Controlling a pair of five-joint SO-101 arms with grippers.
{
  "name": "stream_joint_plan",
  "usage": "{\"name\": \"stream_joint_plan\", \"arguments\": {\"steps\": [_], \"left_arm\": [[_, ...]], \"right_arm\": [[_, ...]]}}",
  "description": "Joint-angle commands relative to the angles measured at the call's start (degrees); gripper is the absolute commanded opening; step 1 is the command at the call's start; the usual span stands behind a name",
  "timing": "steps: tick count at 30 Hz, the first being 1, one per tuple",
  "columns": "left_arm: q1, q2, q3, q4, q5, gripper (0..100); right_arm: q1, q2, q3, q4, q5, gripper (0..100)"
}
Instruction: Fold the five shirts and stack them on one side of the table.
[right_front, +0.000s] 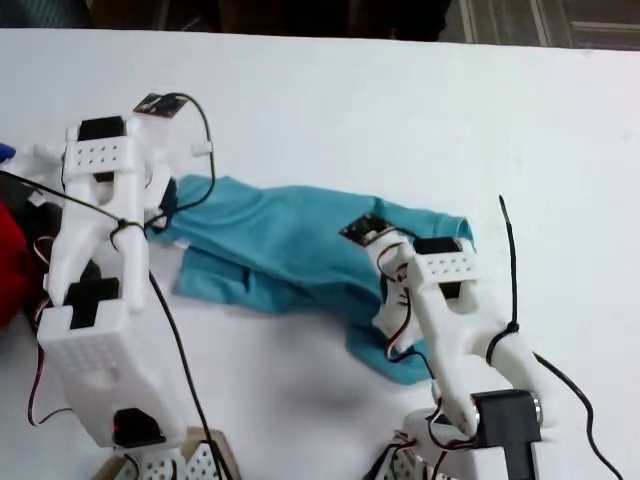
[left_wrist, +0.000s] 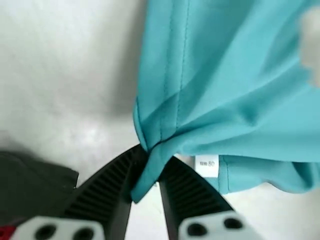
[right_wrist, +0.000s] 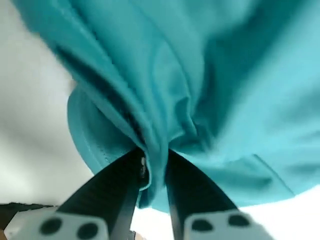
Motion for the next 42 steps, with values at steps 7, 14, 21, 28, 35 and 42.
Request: {"name": "stream_joint_plan", "arguments": {"steps": [7,14,21,28,35,42], "left_arm": [[-1.05,-4.04,-6.02,7.30,0.09,3],[-2.11,-9.32,-15.16,15.65,0.26,3],[-4.13,-20.31,-16.57,15.65,0.26,3],[-2.46,-36.22,-16.57,14.77,0.18,3],[-2.29,-49.41,-16.57,11.16,0.44,3],[-2.29,-58.20,-16.48,9.67,0.53,3]], "right_arm": [[8.31,-17.98,-23.12,10.59,0.26,1.9],[9.89,-23.52,-23.56,9.01,-0.26,1.9],[11.03,-28.35,-24.53,-0.48,-0.26,1.9],[11.12,-33.10,-35.34,-0.84,-0.26,1.9],[14.37,-38.02,-47.30,1.19,-0.18,1.9],[16.48,-43.47,-54.15,1.71,-0.09,1.9]]}}
